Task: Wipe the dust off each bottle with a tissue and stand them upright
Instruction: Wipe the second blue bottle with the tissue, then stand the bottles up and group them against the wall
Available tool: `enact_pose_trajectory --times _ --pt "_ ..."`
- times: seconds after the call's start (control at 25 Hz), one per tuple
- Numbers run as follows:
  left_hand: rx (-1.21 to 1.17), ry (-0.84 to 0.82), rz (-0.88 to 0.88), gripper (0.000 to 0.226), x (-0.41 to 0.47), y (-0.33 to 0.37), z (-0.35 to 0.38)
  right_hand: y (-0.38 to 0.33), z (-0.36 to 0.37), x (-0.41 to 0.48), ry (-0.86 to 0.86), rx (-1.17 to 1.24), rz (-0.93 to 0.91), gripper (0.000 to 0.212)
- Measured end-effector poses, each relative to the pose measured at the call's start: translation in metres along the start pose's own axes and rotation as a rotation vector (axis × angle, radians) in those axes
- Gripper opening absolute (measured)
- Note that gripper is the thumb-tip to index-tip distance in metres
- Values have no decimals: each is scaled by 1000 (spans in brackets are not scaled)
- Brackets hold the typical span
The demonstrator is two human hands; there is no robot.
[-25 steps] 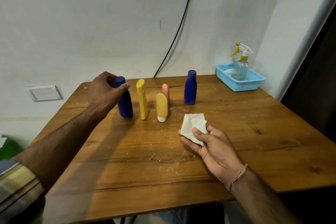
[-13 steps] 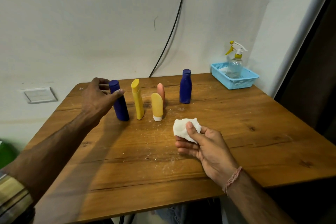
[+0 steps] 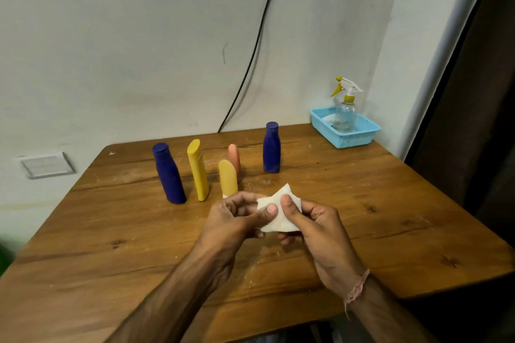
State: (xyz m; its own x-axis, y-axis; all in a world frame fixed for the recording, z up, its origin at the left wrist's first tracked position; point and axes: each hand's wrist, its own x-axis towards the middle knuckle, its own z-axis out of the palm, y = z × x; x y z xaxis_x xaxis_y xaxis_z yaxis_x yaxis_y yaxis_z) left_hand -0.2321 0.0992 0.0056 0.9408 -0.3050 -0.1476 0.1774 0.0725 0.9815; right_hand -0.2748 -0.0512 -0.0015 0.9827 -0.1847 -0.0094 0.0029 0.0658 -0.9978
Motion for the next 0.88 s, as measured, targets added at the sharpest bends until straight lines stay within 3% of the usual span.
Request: enact_pose_trajectory --times 0.24,0.52,0.68,0.88 --pt "-70 -12 42 26 49 12 36 -20 -50 40 19 40 -6 30" --pt "-71 32 -6 29 174 50 137 -50 -146 170 349 90 -14 22" --pt "-86 -43 -89 26 252 60 180 -60 -194 250 408 -91 -61 18" --pt "46 35 -78 30 276 35 185 -47 -216 339 576 -627 -122 19"
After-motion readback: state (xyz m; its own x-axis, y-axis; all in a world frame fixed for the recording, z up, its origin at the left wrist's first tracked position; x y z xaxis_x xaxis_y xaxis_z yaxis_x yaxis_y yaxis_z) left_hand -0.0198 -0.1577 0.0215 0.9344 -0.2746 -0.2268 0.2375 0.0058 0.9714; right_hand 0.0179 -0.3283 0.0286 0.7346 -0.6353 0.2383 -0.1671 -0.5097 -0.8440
